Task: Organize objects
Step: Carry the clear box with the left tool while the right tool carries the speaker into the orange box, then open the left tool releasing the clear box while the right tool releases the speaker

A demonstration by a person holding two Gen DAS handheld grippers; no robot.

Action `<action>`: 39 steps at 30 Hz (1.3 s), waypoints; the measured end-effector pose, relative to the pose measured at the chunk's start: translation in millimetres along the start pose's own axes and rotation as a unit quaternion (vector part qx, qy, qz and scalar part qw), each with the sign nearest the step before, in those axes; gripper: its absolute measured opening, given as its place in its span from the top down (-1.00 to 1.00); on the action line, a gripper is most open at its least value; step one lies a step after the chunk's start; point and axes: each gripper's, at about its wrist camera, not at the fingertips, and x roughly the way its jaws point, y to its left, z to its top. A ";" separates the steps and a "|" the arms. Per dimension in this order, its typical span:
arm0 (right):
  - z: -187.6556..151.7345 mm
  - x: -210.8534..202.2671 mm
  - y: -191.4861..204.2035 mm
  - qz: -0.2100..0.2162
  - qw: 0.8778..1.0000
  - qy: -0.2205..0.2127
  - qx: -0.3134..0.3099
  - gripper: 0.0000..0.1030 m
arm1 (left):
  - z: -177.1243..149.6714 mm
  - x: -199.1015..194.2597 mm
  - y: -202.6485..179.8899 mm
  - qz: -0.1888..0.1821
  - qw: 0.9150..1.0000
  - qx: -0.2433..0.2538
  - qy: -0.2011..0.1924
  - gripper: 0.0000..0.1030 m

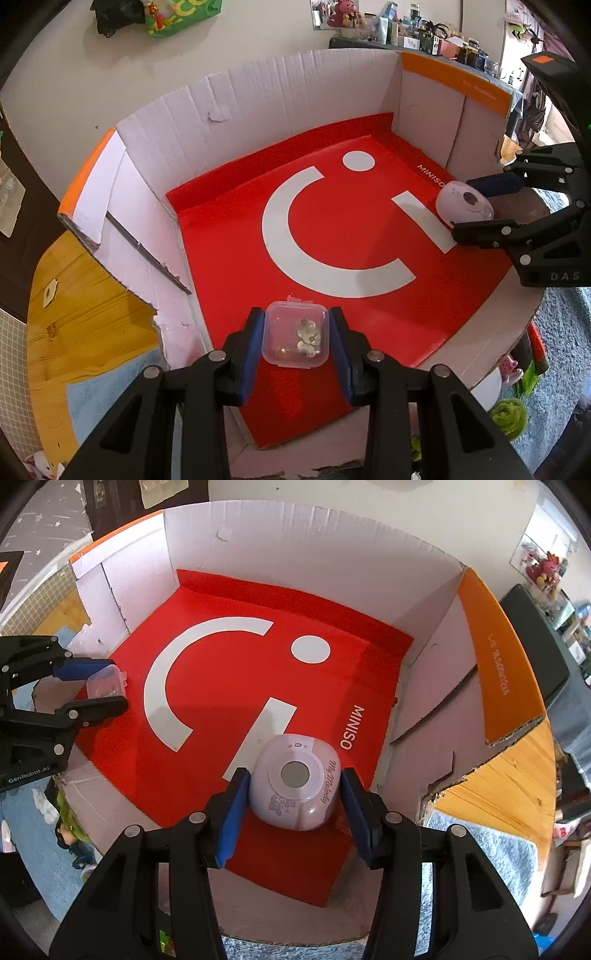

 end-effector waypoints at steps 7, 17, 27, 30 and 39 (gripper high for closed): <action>-4.0 -2.7 -4.1 -0.003 1.000 0.001 -0.006 0.06 | 1.5 1.4 0.3 -0.003 1.000 -0.002 0.003 0.28; -15.5 -11.0 -12.4 -0.006 1.000 -0.002 -0.003 0.06 | 1.1 2.2 2.3 -0.009 1.000 -0.009 0.006 0.28; -29.7 -18.7 -21.3 -0.018 1.000 -0.003 -0.009 0.06 | 0.4 1.7 2.8 -0.009 1.000 -0.014 0.007 0.28; -31.2 -19.8 -22.4 -0.019 1.000 -0.003 -0.008 0.06 | 0.3 1.8 2.9 -0.009 1.000 -0.015 0.007 0.28; -41.7 -26.4 -33.5 -0.017 1.000 -0.005 -0.002 0.05 | -1.2 -0.3 3.0 -0.010 1.000 -0.017 0.005 0.28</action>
